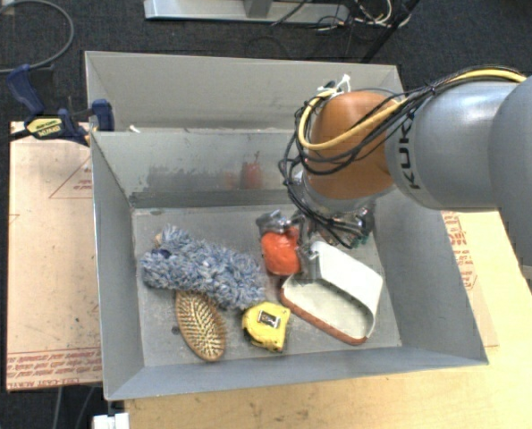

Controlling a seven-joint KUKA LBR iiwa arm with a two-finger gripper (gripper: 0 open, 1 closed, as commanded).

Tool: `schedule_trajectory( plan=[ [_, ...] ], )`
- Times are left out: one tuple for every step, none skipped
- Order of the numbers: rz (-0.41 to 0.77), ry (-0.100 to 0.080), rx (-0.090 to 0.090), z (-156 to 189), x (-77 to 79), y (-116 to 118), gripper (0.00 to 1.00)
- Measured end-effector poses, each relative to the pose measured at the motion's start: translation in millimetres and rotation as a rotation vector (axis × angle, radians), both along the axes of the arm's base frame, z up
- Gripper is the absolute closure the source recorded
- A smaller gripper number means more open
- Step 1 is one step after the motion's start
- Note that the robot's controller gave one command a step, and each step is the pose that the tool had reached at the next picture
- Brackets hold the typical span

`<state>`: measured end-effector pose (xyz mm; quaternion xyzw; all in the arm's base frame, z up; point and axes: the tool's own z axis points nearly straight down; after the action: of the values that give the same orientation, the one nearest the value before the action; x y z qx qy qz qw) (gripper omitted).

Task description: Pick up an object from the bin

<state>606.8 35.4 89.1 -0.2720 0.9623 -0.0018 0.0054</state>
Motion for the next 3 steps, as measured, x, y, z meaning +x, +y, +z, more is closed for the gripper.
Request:
schedule_trajectory(
  plan=[
    [-0.028, -0.001, 0.002, 4.9, -1.1, 12.6, 1.00],
    [0.017, 0.003, 0.005, 34.2, -8.7, -7.5, 1.00],
    [0.192, 0.003, -0.005, 83.0, -10.4, -4.6, 1.00]
  ],
)
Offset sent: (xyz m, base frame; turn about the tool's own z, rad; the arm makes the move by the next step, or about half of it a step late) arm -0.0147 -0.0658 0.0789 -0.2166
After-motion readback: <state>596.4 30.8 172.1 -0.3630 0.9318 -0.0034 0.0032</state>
